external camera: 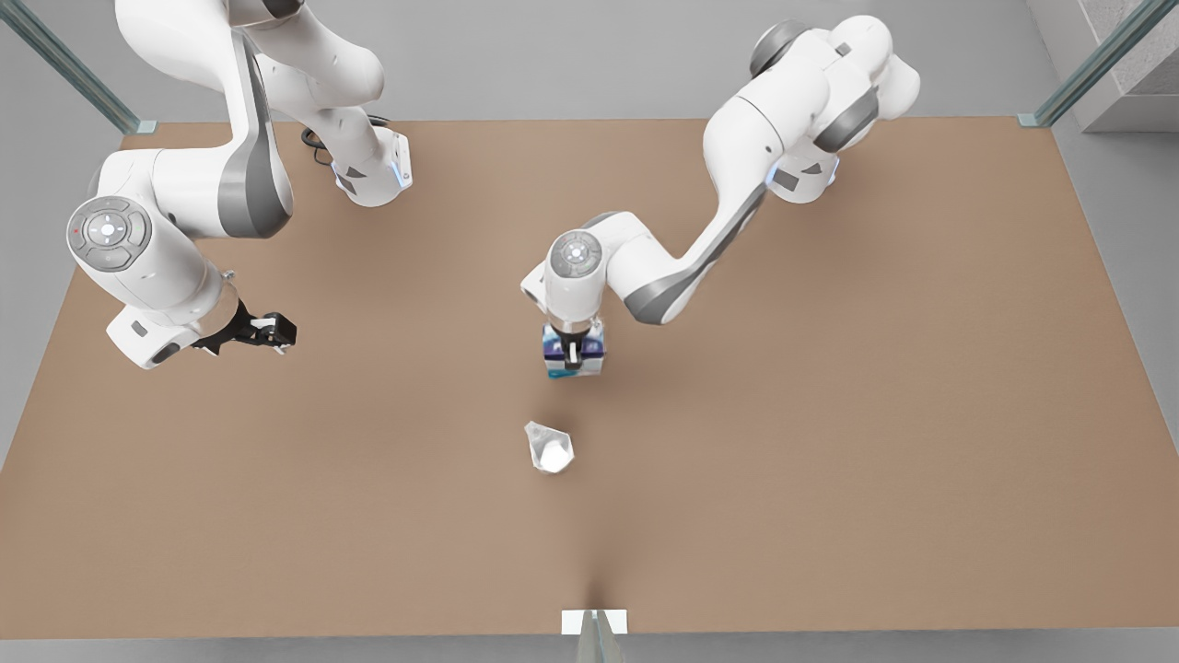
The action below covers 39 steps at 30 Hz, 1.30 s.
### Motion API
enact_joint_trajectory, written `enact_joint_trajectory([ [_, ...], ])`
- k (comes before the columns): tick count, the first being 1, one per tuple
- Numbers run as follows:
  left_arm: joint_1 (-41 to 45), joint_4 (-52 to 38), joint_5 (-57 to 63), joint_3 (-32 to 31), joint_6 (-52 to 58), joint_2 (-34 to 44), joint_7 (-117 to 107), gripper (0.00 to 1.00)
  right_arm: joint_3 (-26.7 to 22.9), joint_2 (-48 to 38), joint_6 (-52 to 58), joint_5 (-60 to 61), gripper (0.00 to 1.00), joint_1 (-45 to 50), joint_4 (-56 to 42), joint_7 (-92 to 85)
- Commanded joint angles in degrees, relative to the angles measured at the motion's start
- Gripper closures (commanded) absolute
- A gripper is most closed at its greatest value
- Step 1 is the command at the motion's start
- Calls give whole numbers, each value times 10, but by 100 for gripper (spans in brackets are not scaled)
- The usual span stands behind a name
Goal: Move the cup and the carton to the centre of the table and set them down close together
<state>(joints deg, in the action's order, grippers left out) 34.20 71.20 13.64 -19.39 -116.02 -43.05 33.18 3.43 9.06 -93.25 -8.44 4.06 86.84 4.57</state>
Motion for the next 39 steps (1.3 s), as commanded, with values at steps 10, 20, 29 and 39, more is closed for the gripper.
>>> enact_joint_trajectory([
  [10,5,45,108,-4,-49,-4,0,10,0,1,0,0,0,0,0,0],
  [20,4,45,106,-5,-61,-3,-13,1,0,1,0,0,0,1,-1,0],
  [29,2,37,87,-6,-50,7,-32,1,0,1,0,0,0,0,0,-1],
  [39,-3,0,0,-7,96,65,-2,1,0,1,0,1,0,0,0,-1],
])
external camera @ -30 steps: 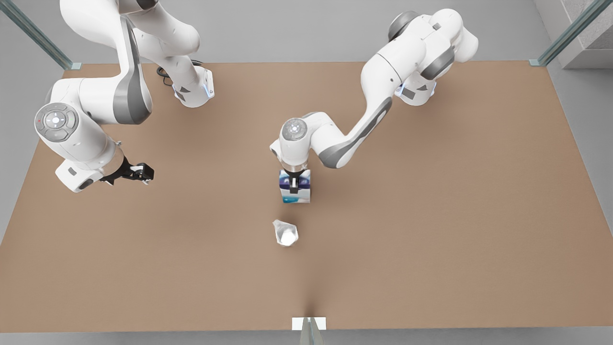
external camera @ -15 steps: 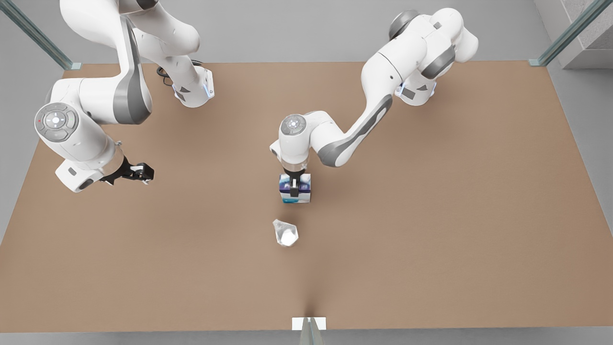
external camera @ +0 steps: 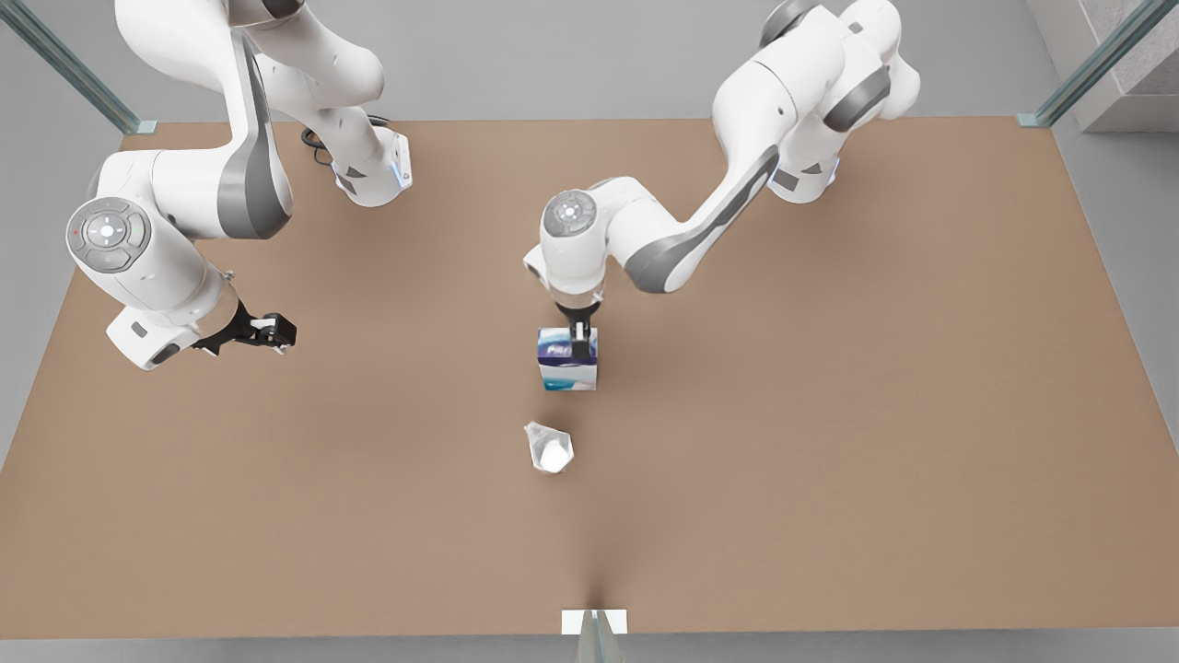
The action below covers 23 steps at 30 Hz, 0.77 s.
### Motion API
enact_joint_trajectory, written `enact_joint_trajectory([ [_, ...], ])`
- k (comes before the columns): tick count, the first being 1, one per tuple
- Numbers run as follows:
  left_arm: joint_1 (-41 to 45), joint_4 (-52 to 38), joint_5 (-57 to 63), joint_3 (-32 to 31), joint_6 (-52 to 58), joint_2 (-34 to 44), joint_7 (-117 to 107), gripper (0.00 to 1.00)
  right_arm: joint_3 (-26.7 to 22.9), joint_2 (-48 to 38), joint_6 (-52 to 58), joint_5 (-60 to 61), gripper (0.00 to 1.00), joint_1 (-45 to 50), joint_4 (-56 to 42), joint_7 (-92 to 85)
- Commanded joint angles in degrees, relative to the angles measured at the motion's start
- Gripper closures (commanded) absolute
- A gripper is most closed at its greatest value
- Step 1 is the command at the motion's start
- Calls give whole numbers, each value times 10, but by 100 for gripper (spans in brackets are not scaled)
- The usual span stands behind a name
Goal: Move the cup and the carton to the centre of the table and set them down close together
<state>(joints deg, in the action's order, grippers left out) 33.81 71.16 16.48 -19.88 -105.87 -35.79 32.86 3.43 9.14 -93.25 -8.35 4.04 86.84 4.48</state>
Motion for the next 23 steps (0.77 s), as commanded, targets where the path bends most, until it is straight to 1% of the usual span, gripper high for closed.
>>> enact_joint_trajectory([
  [1,-8,-1,-68,4,3,12,-2,1,0,0,0,0,0,0,0,0],
  [2,-30,-1,-93,5,16,27,-17,1,0,0,0,0,0,0,0,0],
  [3,-32,-14,-117,52,39,40,-89,1,0,0,0,0,0,0,0,0],
  [5,-37,-8,-123,139,63,70,-270,1,0,0,0,0,0,0,0,0],
  [6,-62,-4,-115,154,64,81,-378,1,0,0,0,0,0,-1,0,0],
  [7,-90,1,-108,156,91,97,-462,1,0,0,0,0,0,0,0,0],
  [9,-175,5,-84,155,108,112,-472,1,0,0,0,0,0,-1,0,0],
  [11,-242,16,-87,154,116,125,-471,1,0,0,0,0,0,-1,0,0],
  [13,-277,66,-91,163,103,177,-471,0,0,0,0,0,0,-1,0,0],
  [15,-316,165,-92,176,54,249,-464,0,0,0,0,0,0,-1,0,0],
  [16,-336,167,-87,176,61,265,-435,0,0,0,0,0,0,-1,0,0],
  [17,-353,166,-84,176,62,268,-359,0,0,0,0,0,0,-1,0,0],
  [18,-357,166,-84,176,73,267,-346,0,0,0,0,0,0,-1,0,0],
  [20,-355,164,-83,176,100,267,-343,0,0,0,0,0,0,-1,0,0],
  [23,-353,166,-83,176,100,267,-343,0,0,0,0,0,0,-1,0,0],
])
